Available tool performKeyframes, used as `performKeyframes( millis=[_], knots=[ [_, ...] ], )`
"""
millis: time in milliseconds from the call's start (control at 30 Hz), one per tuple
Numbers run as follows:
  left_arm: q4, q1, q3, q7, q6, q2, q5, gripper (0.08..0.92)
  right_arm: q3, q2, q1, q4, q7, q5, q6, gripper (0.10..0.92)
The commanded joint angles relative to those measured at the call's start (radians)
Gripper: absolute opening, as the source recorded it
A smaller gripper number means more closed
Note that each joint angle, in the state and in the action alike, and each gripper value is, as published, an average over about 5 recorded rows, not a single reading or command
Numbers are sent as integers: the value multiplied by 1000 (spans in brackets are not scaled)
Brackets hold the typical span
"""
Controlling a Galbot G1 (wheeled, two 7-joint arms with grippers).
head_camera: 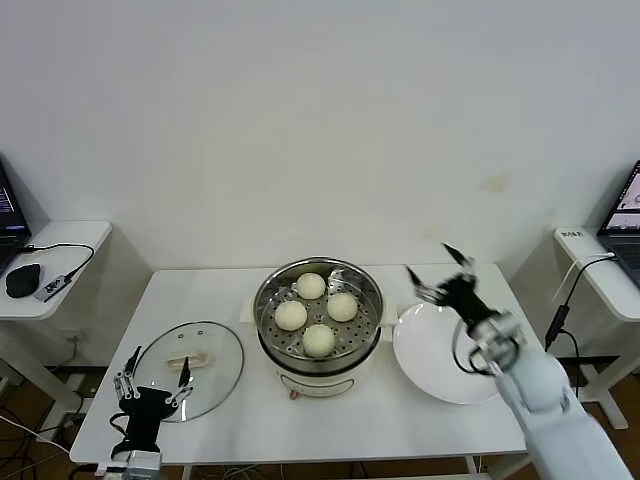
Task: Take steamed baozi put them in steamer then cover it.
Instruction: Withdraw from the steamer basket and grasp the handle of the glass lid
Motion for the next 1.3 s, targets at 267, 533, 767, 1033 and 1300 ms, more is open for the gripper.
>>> performKeyframes(
  millis=[267, 533, 767, 1033, 1300],
  knots=[
    [269, -98, -43, 18, -107, 85, 867, 823, 364, 287, -384, 57, 22, -71, 107, 823],
    [415, -223, 10, 26, -102, 94, 890, 823, 380, 287, -425, 104, 16, -65, 98, 823],
    [494, -315, 36, 29, -100, 99, 889, 823, 394, 293, -447, 116, 13, -67, 101, 823],
    [584, -409, 59, 30, -96, 116, 873, 823, 385, 298, -453, 94, 5, -100, 113, 823],
    [658, -474, 85, 31, -93, 132, 850, 823, 376, 317, -446, 79, -1, -133, 116, 823]
  ],
)
